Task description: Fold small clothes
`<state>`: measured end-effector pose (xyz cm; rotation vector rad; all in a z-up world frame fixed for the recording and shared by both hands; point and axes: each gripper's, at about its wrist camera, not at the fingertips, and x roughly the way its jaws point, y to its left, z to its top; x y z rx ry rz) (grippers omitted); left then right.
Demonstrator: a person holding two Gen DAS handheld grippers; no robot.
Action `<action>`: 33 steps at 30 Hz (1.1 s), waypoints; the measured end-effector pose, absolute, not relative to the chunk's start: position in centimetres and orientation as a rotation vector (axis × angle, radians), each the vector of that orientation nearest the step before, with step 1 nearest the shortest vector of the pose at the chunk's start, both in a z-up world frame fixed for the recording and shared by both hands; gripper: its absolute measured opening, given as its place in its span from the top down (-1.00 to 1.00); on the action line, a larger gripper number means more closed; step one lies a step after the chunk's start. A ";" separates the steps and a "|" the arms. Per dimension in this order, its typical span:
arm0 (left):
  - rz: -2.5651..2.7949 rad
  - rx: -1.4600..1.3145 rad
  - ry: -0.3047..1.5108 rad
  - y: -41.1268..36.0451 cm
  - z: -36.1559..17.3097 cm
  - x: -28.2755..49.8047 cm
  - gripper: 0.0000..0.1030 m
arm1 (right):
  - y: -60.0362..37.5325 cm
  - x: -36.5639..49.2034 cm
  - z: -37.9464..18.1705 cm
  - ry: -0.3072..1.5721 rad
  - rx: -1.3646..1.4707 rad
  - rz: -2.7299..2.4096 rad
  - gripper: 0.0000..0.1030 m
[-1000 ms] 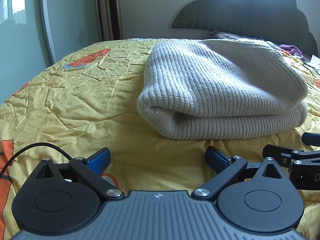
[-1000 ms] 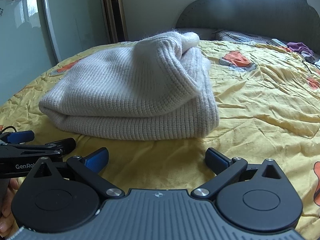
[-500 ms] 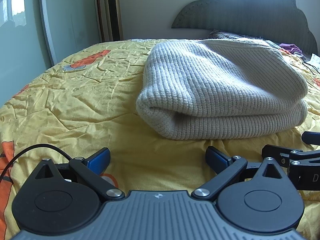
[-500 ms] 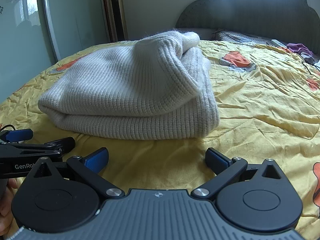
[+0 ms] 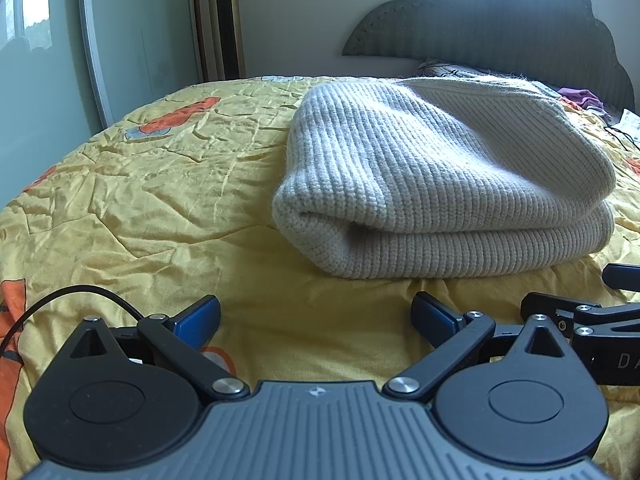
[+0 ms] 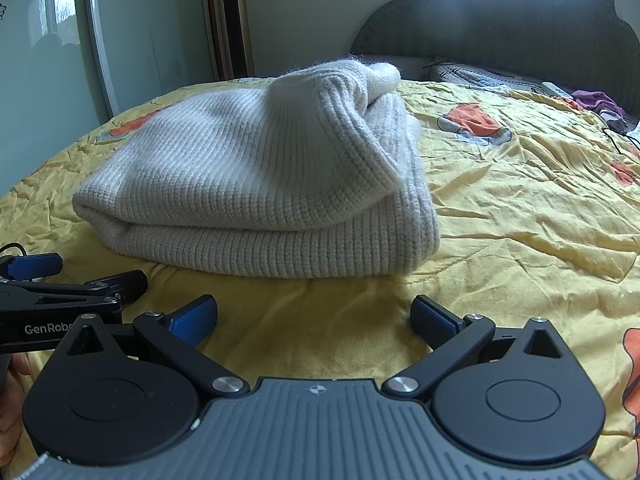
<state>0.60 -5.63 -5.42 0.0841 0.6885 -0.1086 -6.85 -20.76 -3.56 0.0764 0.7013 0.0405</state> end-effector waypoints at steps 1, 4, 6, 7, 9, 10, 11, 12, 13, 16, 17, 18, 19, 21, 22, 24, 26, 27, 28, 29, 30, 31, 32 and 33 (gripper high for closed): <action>-0.109 0.084 0.689 -5.6 -5.4 0.6 -0.99 | -20.7 -6.8 -3.6 0.702 0.073 0.040 -1.00; -0.109 0.082 0.689 -5.6 -5.5 0.6 -1.00 | -20.6 -6.8 -3.6 0.705 0.064 0.038 -1.00; -0.109 0.082 0.689 -5.6 -5.5 0.6 -1.00 | -20.6 -6.8 -3.6 0.705 0.062 0.037 -1.00; -0.109 0.082 0.689 -5.6 -5.5 0.6 -1.00 | -20.6 -6.8 -3.7 0.706 0.061 0.037 -1.00; -0.110 0.082 0.689 -5.6 -5.5 0.6 -1.00 | -20.5 -6.7 -3.7 0.707 0.058 0.035 -1.00; -0.109 0.082 0.689 -5.6 -5.5 0.6 -1.00 | -20.5 -6.7 -3.7 0.707 0.057 0.035 -1.00; -0.109 0.082 0.689 -5.6 -5.5 0.6 -1.00 | -20.6 -6.7 -3.7 0.707 0.056 0.036 -1.00; -0.109 0.082 0.689 -5.6 -5.5 0.6 -1.00 | -20.5 -6.8 -3.7 0.707 0.056 0.036 -1.00; -0.109 0.082 0.689 -5.6 -5.5 0.6 -1.00 | -20.5 -6.8 -3.7 0.707 0.056 0.036 -1.00; -0.109 0.082 0.689 -5.6 -5.5 0.6 -1.00 | -20.5 -6.8 -3.7 0.707 0.056 0.036 -1.00; -0.109 0.083 0.689 -5.6 -5.5 0.6 -1.00 | -20.5 -6.8 -3.7 0.707 0.056 0.035 -1.00; -0.109 0.083 0.689 -5.6 -5.5 0.6 -1.00 | -20.6 -6.8 -3.7 0.707 0.055 0.035 -1.00; -0.109 0.083 0.689 -5.6 -5.5 0.6 -1.00 | -20.5 -6.8 -3.7 0.707 0.054 0.035 -1.00; -0.109 0.083 0.689 -5.6 -5.5 0.6 -1.00 | -20.6 -6.8 -3.7 0.707 0.055 0.036 -1.00; -0.109 0.083 0.689 -5.6 -5.5 0.6 -1.00 | -20.6 -6.8 -3.7 0.707 0.055 0.036 -1.00; -0.109 0.084 0.689 -5.6 -5.5 0.6 -1.00 | -20.6 -6.8 -3.7 0.707 0.054 0.036 -1.00; -0.108 0.086 0.688 -5.6 -5.5 0.6 -1.00 | -20.5 -6.8 -3.7 0.707 0.055 0.036 -1.00; -0.107 0.087 0.687 -5.6 -5.5 0.6 -1.00 | -20.5 -6.8 -3.7 0.707 0.055 0.036 -1.00; -0.107 0.089 0.687 -5.6 -5.5 0.6 -1.00 | -20.5 -6.8 -3.7 0.707 0.054 0.036 -1.00; -0.107 0.090 0.686 -5.7 -5.5 0.6 -1.00 | -20.5 -6.8 -3.7 0.708 0.054 0.035 -1.00; -0.107 0.091 0.686 -5.7 -5.5 0.5 -1.00 | -20.5 -6.8 -3.7 0.708 0.054 0.035 -1.00; -0.107 0.092 0.686 -5.6 -5.5 0.5 -1.00 | -20.5 -6.8 -3.7 0.708 0.052 0.036 -1.00; -0.107 0.092 0.686 -5.7 -5.5 0.5 -1.00 | -20.5 -6.7 -3.7 0.709 0.050 0.036 -1.00; -0.107 0.092 0.686 -5.7 -5.5 0.5 -1.00 | -20.5 -6.7 -3.7 0.710 0.048 0.036 -1.00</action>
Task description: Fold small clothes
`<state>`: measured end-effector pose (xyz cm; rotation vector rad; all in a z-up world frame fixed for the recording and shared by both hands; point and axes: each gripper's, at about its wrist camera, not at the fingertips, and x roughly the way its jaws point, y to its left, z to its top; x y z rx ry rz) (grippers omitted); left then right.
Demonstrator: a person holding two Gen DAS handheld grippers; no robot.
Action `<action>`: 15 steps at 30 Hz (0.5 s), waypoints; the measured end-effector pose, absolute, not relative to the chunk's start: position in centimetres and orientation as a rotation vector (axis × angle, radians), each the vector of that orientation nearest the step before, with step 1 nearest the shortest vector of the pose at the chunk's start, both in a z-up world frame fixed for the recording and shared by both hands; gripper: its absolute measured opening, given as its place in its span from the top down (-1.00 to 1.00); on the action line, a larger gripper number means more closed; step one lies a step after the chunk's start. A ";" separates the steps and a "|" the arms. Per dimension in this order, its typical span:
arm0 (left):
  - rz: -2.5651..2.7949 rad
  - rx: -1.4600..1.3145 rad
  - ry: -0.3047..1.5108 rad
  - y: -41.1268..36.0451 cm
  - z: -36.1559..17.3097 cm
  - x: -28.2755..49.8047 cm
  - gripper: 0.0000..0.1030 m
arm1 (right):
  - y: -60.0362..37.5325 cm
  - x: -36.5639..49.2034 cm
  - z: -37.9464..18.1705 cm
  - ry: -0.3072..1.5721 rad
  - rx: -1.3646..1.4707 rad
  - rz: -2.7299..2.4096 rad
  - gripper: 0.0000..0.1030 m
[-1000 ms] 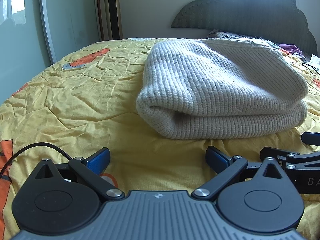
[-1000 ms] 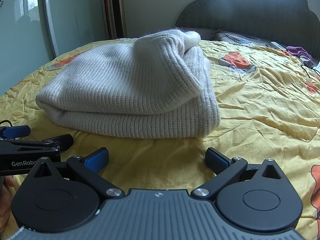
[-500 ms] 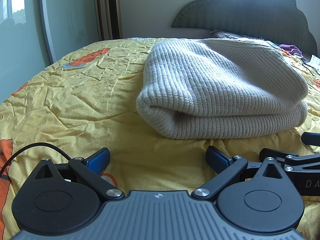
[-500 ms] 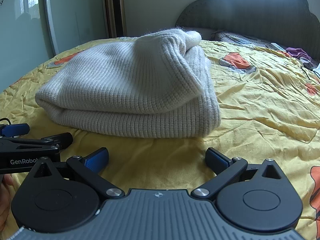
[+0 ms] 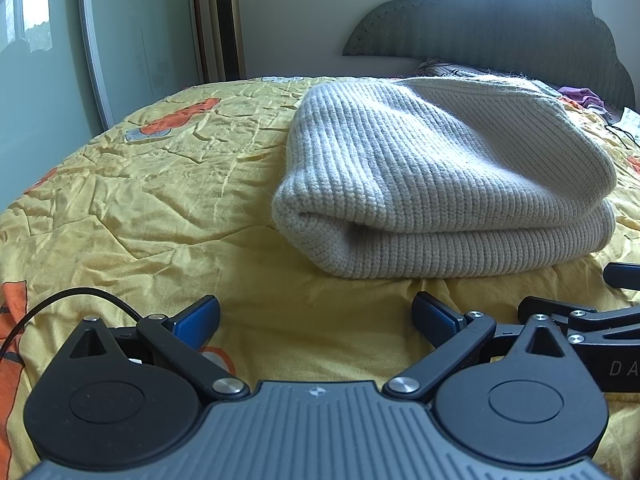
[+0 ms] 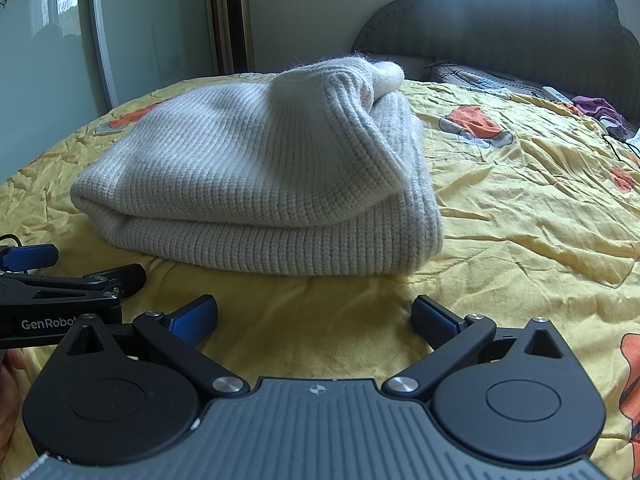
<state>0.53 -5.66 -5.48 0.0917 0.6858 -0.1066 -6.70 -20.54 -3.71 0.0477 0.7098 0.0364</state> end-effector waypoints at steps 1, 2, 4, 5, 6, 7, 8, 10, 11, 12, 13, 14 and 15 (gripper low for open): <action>-0.107 0.092 0.686 -5.6 -5.5 0.5 -1.00 | -20.5 -6.7 -3.7 0.710 0.045 0.036 -1.00; -0.107 0.092 0.686 -5.7 -5.5 0.5 -1.00 | -20.5 -6.7 -3.7 0.711 0.044 0.036 -1.00; -0.106 0.092 0.686 -5.7 -5.5 0.5 -1.00 | -20.5 -6.6 -3.8 0.711 0.044 0.037 -1.00; -0.106 0.092 0.686 -5.7 -5.5 0.5 -1.00 | -20.5 -6.6 -3.8 0.711 0.044 0.037 -1.00; -0.106 0.093 0.685 -5.7 -5.5 0.5 -1.00 | -20.5 -6.6 -3.8 0.711 0.044 0.037 -1.00; -0.106 0.094 0.685 -5.7 -5.5 0.5 -1.00 | -20.5 -6.6 -3.8 0.711 0.043 0.036 -1.00; -0.106 0.096 0.685 -5.7 -5.4 0.5 -1.00 | -20.5 -6.6 -3.8 0.711 0.043 0.036 -1.00; -0.106 0.097 0.684 -5.7 -5.4 0.6 -1.00 | -20.5 -6.6 -3.8 0.711 0.043 0.036 -1.00; -0.106 0.097 0.684 -5.7 -5.4 0.6 -1.00 | -20.5 -6.6 -3.8 0.711 0.043 0.037 -1.00; -0.106 0.097 0.684 -5.7 -5.4 0.6 -1.00 | -20.5 -6.6 -3.8 0.711 0.043 0.037 -1.00; -0.106 0.097 0.684 -5.7 -5.4 0.6 -1.00 | -20.5 -6.6 -3.8 0.711 0.043 0.036 -1.00; -0.106 0.097 0.684 -5.7 -5.5 0.6 -1.00 | -20.5 -6.6 -3.8 0.711 0.043 0.036 -1.00; -0.106 0.097 0.685 -5.7 -5.5 0.6 -1.00 | -20.5 -6.6 -3.8 0.711 0.043 0.037 -1.00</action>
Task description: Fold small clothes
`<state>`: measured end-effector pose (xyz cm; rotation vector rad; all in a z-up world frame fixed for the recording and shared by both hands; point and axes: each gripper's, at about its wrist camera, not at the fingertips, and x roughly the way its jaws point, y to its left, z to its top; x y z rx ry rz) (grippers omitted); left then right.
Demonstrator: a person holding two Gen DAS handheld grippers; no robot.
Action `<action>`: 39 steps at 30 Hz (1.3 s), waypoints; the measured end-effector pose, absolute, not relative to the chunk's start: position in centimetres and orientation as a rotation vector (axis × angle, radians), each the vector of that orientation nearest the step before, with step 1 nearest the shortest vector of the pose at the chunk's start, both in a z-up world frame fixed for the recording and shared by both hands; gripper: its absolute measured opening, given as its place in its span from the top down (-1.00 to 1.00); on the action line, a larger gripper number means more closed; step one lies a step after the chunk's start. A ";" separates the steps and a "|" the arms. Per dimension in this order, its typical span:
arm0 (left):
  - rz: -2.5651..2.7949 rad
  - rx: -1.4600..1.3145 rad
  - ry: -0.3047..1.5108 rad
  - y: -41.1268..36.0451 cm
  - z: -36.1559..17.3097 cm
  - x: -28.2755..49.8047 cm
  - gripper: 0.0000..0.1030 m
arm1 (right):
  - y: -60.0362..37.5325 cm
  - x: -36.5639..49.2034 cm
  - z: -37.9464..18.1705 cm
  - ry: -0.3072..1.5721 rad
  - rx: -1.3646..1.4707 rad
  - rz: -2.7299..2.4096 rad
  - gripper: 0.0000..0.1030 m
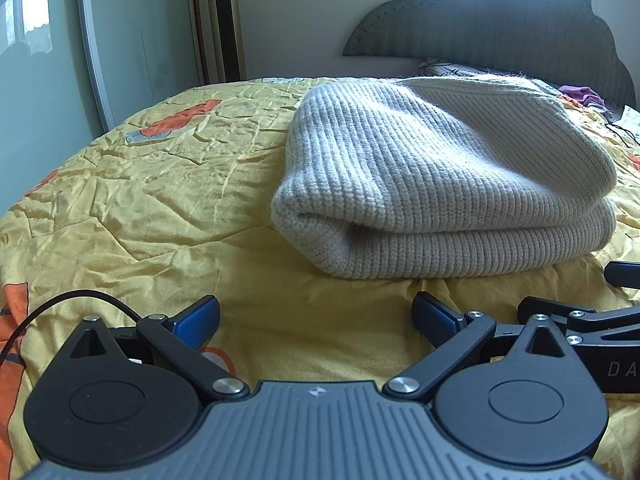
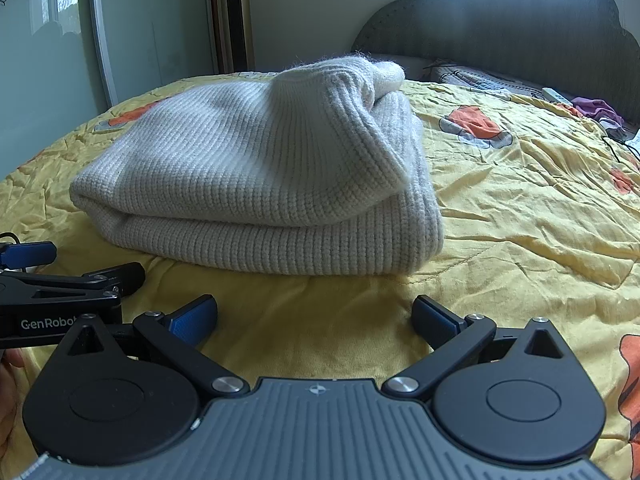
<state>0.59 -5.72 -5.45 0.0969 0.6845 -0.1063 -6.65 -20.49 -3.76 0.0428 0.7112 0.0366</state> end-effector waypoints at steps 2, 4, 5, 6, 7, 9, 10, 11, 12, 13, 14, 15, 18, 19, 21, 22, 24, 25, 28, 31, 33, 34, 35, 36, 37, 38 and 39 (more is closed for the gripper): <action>-0.107 0.096 0.685 -5.7 -5.5 0.6 -1.00 | -20.5 -6.6 -3.8 0.712 0.041 0.037 -1.00; -0.109 0.089 0.688 -5.6 -5.4 0.6 -1.00 | -20.6 -6.6 -3.8 0.713 0.037 0.038 -1.00; -0.111 0.085 0.689 -5.6 -5.5 0.6 -1.00 | -20.6 -6.6 -3.8 0.713 0.036 0.038 -1.00; -0.111 0.083 0.690 -5.6 -5.4 0.6 -1.00 | -20.6 -6.6 -3.8 0.714 0.034 0.038 -1.00; -0.112 0.081 0.691 -5.5 -5.4 0.7 -1.00 | -20.6 -6.6 -3.8 0.714 0.033 0.038 -1.00; -0.111 0.081 0.691 -5.6 -5.4 0.6 -1.00 | -20.7 -6.6 -3.9 0.714 0.032 0.039 -1.00; -0.111 0.081 0.691 -5.5 -5.4 0.7 -1.00 | -20.7 -6.6 -3.9 0.714 0.032 0.039 -1.00; -0.112 0.081 0.691 -5.6 -5.5 0.7 -1.00 | -20.6 -6.6 -3.9 0.714 0.033 0.039 -1.00; -0.112 0.081 0.691 -5.6 -5.5 0.7 -1.00 | -20.6 -6.6 -3.9 0.714 0.032 0.039 -1.00; -0.111 0.081 0.691 -5.5 -5.5 0.7 -1.00 | -20.6 -6.6 -3.9 0.714 0.032 0.039 -1.00; -0.111 0.081 0.691 -5.5 -5.5 0.7 -1.00 | -20.6 -6.6 -3.9 0.714 0.032 0.039 -1.00; -0.111 0.081 0.691 -5.5 -5.5 0.7 -1.00 | -20.6 -6.6 -3.9 0.714 0.031 0.038 -1.00; -0.111 0.081 0.691 -5.5 -5.5 0.7 -1.00 | -20.7 -6.6 -3.9 0.715 0.028 0.040 -1.00; -0.111 0.081 0.691 -5.5 -5.5 0.7 -1.00 | -20.8 -6.6 -3.9 0.715 0.028 0.040 -1.00; -0.111 0.081 0.691 -5.5 -5.5 0.7 -1.00 | -20.7 -6.6 -3.9 0.715 0.028 0.040 -1.00; -0.112 0.081 0.691 -5.5 -5.5 0.7 -1.00 | -20.7 -6.6 -3.9 0.715 0.028 0.040 -1.00; -0.111 0.081 0.691 -5.5 -5.5 0.7 -1.00 | -20.7 -6.6 -3.9 0.715 0.028 0.040 -1.00; -0.111 0.081 0.691 -5.5 -5.5 0.7 -1.00 | -20.7 -6.6 -3.9 0.715 0.028 0.040 -1.00; -0.111 0.081 0.691 -5.5 -5.5 0.7 -1.00 | -20.6 -6.6 -3.9 0.715 0.027 0.039 -1.00; -0.111 0.081 0.691 -5.5 -5.5 0.7 -1.00 | -20.7 -6.6 -3.9 0.716 0.024 0.040 -1.00; -0.111 0.081 0.691 -5.5 -5.5 0.7 -1.00 | -20.6 -6.6 -3.9 0.716 0.024 0.040 -1.00; -0.111 0.081 0.691 -5.5 -5.5 0.7 -1.00 | -20.6 -6.6 -3.9 0.716 0.024 0.040 -1.00; -0.111 0.081 0.691 -5.5 -5.5 0.7 -1.00 | -20.6 -6.6 -3.9 0.716 0.024 0.040 -1.00; -0.111 0.081 0.691 -5.5 -5.5 0.6 -1.00 | -20.6 -6.6 -3.9 0.716 0.024 0.040 -1.00; -0.111 0.081 0.691 -5.5 -5.5 0.7 -1.00 | -20.6 -6.6 -3.9 0.716 0.024 0.040 -1.00; -0.111 0.081 0.691 -5.5 -5.5 0.6 -1.00 | -20.6 -6.6 -3.9 0.716 0.024 0.040 -1.00; -0.111 0.081 0.691 -5.5 -5.5 0.6 -1.00 | -20.6 -6.6 -3.9 0.716 0.024 0.040 -1.00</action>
